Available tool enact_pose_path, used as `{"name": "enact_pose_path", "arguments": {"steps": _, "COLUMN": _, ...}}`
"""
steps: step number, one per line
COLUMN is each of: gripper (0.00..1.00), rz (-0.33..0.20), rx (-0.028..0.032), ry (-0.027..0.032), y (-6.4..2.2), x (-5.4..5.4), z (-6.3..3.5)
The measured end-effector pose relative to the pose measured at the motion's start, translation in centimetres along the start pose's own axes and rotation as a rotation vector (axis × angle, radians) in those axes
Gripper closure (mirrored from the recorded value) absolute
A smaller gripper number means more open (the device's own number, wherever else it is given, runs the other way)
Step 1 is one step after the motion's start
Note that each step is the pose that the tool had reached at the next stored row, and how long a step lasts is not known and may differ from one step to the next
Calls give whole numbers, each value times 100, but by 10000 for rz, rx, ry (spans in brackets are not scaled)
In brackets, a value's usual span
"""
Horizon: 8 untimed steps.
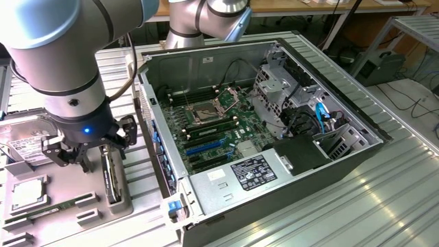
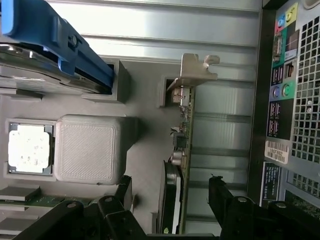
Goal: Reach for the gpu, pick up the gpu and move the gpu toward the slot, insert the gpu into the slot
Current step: 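Pick up the gpu and move the gpu toward the slot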
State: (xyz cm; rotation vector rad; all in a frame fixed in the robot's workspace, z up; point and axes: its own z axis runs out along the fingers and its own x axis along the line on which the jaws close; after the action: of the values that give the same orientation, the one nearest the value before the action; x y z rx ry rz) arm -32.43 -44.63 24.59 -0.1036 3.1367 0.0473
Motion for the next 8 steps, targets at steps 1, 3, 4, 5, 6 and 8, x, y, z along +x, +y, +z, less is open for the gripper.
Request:
{"name": "enact_pose_path", "arguments": {"steps": 1, "gripper": 28, "rz": 1, "rx": 1, "ry": 2, "y": -6, "x": 2, "z": 15}}
{"name": "enact_pose_path", "arguments": {"steps": 3, "gripper": 28, "rz": 1, "rx": 1, "ry": 1, "y": -43, "x": 4, "z": 38}}
{"name": "enact_pose_path", "arguments": {"steps": 4, "gripper": 28, "rz": 6, "rx": 5, "ry": 0, "y": -58, "x": 5, "z": 49}}
{"name": "enact_pose_path", "arguments": {"steps": 5, "gripper": 28, "rz": 16, "rx": 10, "ry": 1, "y": -71, "x": 6, "z": 57}}
{"name": "enact_pose_path", "arguments": {"steps": 6, "gripper": 28, "rz": 29, "rx": 12, "ry": 0, "y": -81, "x": 7, "z": 64}}
{"name": "enact_pose_path", "arguments": {"steps": 8, "gripper": 28, "rz": 71, "rx": 11, "ry": -2, "y": -85, "x": 7, "z": 80}}
